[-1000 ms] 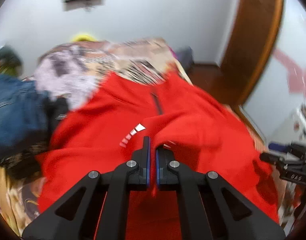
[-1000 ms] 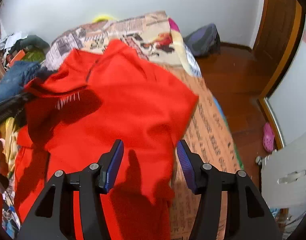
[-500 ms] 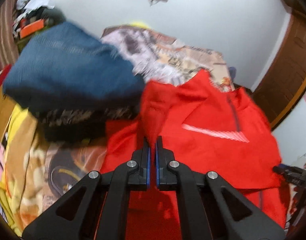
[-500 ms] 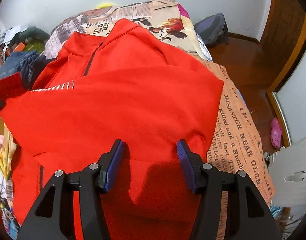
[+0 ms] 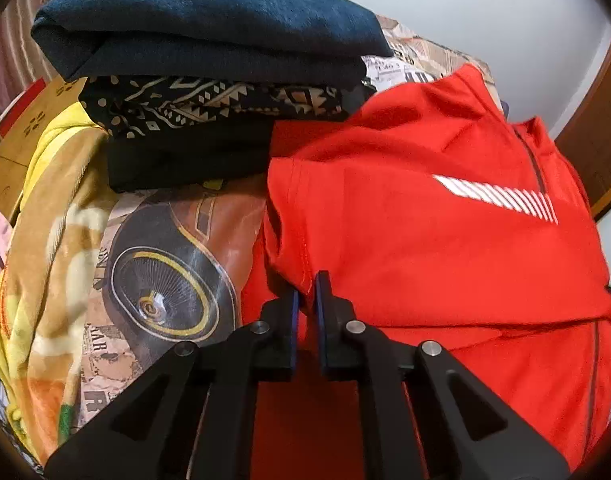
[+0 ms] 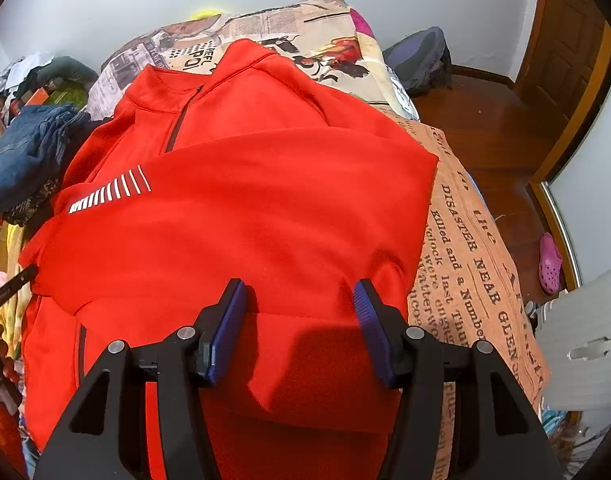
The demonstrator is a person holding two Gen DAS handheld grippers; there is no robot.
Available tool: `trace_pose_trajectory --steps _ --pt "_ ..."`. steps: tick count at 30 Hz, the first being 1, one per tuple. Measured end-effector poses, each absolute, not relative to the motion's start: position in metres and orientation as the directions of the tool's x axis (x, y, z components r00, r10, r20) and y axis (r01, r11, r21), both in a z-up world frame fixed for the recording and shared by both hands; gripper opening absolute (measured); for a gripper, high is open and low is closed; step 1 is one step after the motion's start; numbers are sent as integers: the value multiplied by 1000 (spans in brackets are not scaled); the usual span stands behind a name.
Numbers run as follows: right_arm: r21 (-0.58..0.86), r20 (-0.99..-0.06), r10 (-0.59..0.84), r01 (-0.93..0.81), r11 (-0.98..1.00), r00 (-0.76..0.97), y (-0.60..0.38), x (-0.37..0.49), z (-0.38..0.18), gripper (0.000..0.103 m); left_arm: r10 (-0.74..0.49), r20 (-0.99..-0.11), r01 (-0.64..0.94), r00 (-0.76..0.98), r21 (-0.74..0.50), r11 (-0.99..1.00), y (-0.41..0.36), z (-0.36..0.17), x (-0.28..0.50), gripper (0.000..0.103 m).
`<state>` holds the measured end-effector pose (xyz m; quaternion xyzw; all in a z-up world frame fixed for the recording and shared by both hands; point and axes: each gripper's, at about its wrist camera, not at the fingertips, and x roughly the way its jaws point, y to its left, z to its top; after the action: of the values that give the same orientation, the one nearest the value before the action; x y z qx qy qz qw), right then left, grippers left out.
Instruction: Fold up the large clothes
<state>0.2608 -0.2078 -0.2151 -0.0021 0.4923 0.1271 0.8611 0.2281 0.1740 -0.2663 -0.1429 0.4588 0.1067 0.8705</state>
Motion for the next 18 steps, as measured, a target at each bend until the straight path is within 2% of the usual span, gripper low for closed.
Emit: trace_pose_trajectory --steps 7,9,12,18 --pt "87 -861 197 -245 966 470 -205 263 -210 52 161 -837 -286 523 6 958 165 -247 230 25" --pt "76 -860 190 -250 965 474 -204 264 -207 52 185 -819 -270 543 38 962 163 -232 230 38" --pt "63 -850 187 -258 964 492 -202 267 -200 52 198 -790 -250 581 58 966 159 -211 231 54" --pt "44 -808 198 -279 959 555 -194 277 -174 52 146 -741 -184 656 31 982 146 -168 252 68"
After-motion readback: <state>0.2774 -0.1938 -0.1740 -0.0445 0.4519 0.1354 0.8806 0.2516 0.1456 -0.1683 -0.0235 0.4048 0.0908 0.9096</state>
